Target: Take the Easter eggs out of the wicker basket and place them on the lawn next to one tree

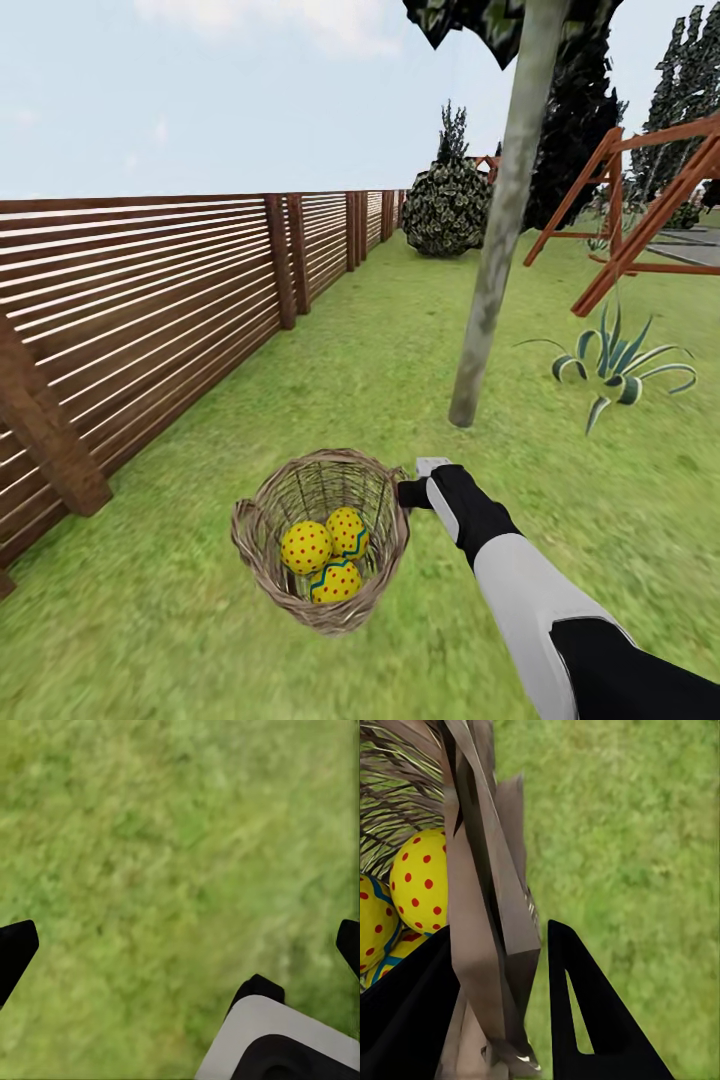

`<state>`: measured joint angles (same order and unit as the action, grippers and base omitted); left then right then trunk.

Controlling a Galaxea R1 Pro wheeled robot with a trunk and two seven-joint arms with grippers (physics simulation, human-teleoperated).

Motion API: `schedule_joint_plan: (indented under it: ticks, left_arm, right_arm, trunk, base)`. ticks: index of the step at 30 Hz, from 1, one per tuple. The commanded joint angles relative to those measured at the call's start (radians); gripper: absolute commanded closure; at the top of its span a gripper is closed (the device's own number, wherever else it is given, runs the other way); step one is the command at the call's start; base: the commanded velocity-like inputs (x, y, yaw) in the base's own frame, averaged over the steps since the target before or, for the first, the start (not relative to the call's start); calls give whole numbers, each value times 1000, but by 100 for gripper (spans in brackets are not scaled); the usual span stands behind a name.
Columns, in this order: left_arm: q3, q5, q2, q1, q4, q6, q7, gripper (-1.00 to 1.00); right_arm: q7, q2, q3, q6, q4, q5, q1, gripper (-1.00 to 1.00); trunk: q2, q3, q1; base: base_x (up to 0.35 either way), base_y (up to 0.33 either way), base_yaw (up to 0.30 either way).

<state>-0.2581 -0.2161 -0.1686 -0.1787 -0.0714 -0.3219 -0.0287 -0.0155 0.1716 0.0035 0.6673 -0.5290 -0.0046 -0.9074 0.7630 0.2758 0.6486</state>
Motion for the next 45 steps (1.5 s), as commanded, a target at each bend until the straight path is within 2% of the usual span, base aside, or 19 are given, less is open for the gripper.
schedule_joint_plan:
  ticks: [1,45]
  left_arm:
    - [5,-9,0,-1,1,-3,0,-100]
    - [5,-10,-2,-1,0,-2,0,-100]
  right_arm:
    - [-1,0,0,5,-2,-9,-1,100]
    - [-1,0,0,5,1,-9,-1,100]
  trunk:
    - [1,1,1]
    - [1,1,1]
  base:
    - [331,0,0]
    - [332,0,0]
